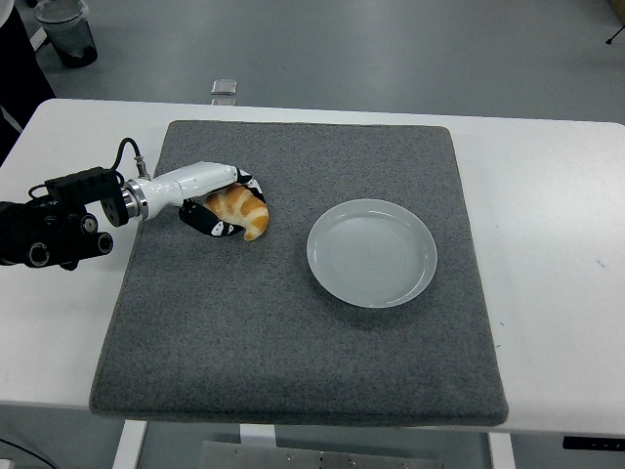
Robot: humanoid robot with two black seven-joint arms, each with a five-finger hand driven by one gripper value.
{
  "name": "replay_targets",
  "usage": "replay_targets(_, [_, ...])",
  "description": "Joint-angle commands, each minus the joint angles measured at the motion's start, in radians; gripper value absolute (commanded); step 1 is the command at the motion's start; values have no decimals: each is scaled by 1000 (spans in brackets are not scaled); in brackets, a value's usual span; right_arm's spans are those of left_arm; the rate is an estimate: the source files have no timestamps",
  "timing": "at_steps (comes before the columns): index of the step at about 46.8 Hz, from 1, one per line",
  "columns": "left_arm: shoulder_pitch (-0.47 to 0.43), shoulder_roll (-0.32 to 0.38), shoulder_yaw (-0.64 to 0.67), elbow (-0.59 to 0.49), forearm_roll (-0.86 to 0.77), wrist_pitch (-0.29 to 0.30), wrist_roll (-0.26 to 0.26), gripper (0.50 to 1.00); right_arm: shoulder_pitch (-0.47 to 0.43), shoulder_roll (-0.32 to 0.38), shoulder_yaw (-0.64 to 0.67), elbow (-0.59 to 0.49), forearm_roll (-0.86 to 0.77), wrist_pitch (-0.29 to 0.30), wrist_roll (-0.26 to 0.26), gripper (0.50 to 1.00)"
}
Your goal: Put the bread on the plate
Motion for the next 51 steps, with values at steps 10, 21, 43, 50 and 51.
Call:
replay_targets(10, [-1, 0, 2, 0, 1, -1, -4, 500, 0, 0, 0, 0, -2, 0, 1, 930])
replay_targets(21, [-4, 2, 2, 2, 3, -1, -4, 500, 0, 0, 0, 0, 0, 0, 1, 930])
replay_targets(43, [-129, 3, 0, 22, 18, 0, -17, 500, 0, 0, 0, 0, -2, 0, 0, 932])
replay_targets(50, [-173, 8, 2, 34, 18, -1, -31, 500, 2, 0, 0, 0, -2, 0, 1, 930])
replay_targets(51, [-181, 8, 2, 37, 18, -1, -32, 500, 0, 0, 0, 0, -2, 0, 0, 930])
